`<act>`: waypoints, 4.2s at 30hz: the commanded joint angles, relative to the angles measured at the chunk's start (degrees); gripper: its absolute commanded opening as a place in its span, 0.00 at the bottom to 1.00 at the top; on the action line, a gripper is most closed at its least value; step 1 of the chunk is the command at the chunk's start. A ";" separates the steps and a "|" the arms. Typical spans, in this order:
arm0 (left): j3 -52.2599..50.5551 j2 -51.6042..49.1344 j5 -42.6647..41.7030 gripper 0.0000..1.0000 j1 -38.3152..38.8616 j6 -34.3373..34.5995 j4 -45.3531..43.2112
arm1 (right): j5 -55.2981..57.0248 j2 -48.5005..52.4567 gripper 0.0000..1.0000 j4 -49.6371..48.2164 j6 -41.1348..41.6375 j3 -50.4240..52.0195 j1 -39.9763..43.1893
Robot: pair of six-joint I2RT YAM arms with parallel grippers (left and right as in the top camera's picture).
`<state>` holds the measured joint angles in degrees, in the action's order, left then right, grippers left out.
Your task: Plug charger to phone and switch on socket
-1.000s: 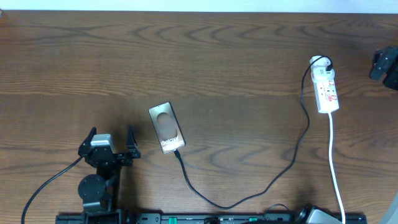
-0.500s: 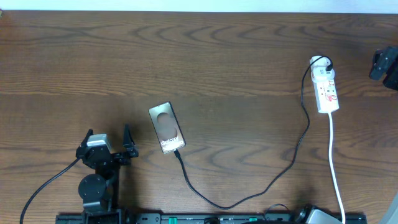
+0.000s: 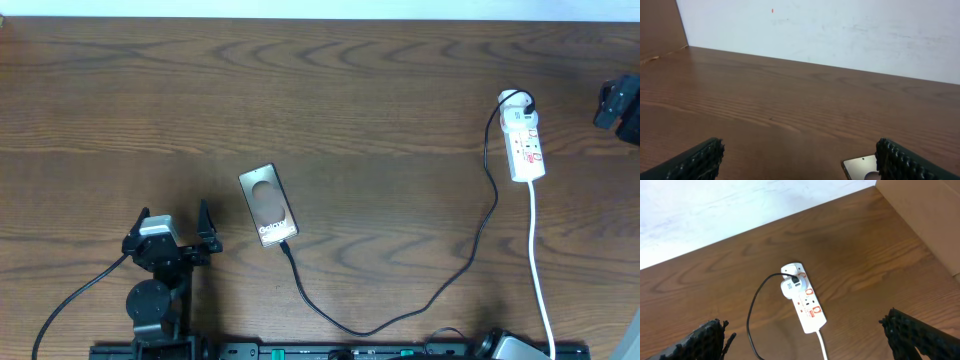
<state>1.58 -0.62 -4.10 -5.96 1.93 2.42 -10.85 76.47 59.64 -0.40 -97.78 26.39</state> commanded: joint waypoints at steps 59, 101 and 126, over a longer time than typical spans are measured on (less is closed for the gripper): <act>-1.36 0.33 0.52 0.97 -0.31 0.74 1.38 | 12.37 -66.62 0.99 -60.19 2.51 97.46 -19.06; -1.36 0.33 0.52 0.97 -0.31 0.74 1.38 | 13.75 -76.19 0.99 -55.56 -0.72 97.46 -18.88; -1.36 0.33 0.52 0.97 -0.31 0.74 1.38 | 13.75 -76.19 0.99 -55.56 -0.72 97.46 -18.88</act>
<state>1.58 -0.62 -3.86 -5.96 1.98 2.46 2.20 0.82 3.86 -0.56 -0.38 7.64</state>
